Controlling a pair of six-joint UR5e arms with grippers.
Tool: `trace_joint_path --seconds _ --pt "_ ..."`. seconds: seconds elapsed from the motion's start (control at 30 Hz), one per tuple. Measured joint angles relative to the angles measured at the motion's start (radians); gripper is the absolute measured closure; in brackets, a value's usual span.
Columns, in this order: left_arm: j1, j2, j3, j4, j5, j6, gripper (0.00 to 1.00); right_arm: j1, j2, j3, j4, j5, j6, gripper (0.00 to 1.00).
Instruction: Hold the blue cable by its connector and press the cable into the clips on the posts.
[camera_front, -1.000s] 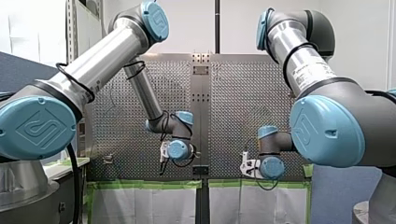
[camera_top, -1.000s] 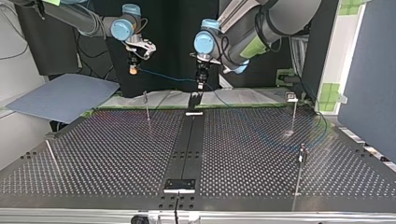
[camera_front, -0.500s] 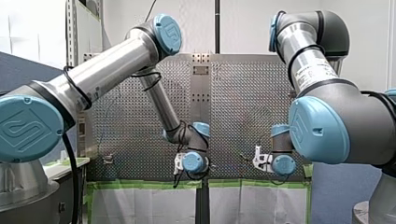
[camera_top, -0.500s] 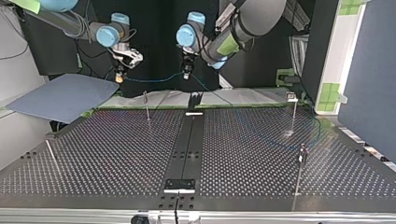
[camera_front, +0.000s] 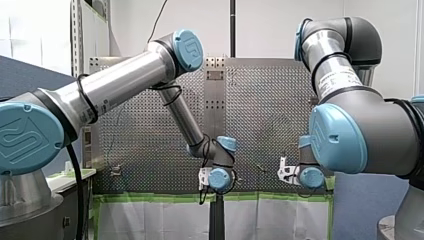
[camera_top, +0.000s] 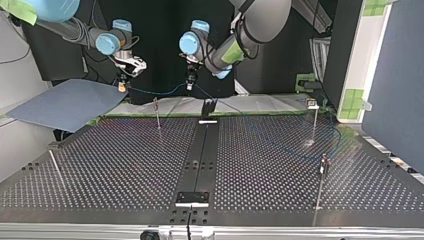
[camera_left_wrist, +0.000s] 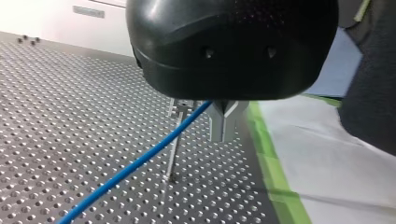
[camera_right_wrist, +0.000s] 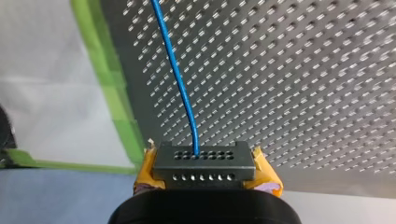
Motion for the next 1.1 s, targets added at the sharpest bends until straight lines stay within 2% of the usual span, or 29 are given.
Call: trace_joint_path --seconds 0.1,0.23,0.33,0.43,0.57,0.63,0.7,0.83,0.97,1.1 --pt "-0.005 -0.023 0.035 -0.01 0.001 -0.004 1.0 -0.021 0.023 -0.007 -0.003 -0.016 0.006 1.0" --pt "-0.011 -0.059 0.074 -0.023 -0.001 -0.006 1.0 -0.055 0.047 -0.017 -0.006 -0.048 0.024 1.0" --pt "-0.013 -0.071 0.086 -0.018 -0.002 -0.006 1.0 -0.081 0.053 -0.027 -0.005 -0.074 0.027 1.0" --pt "-0.014 -0.074 0.09 -0.014 -0.002 -0.006 1.0 -0.108 0.054 -0.037 -0.004 -0.101 0.024 1.0" --pt "-0.015 -0.075 0.112 -0.017 0.006 -0.003 1.0 -0.144 0.048 -0.046 0.001 -0.141 0.003 1.0" --pt "-0.015 -0.075 0.123 -0.02 0.011 0.0 1.0 -0.152 0.039 -0.047 0.005 -0.158 -0.006 1.0" --pt "-0.015 -0.075 0.134 -0.023 0.016 0.002 1.0 -0.158 0.026 -0.048 0.006 -0.177 -0.005 1.0" --pt "-0.016 -0.075 0.151 -0.027 0.021 0.004 1.0 -0.164 0.01 -0.057 0.004 -0.205 0.018 1.0" --pt "-0.013 -0.075 0.168 -0.032 0.037 0.004 1.0 -0.163 0.007 -0.066 0.0 -0.231 0.055 1.0" --pt "-0.011 -0.076 0.189 -0.052 0.054 0.004 1.0 -0.165 0.007 -0.07 -0.007 -0.243 0.083 1.0"
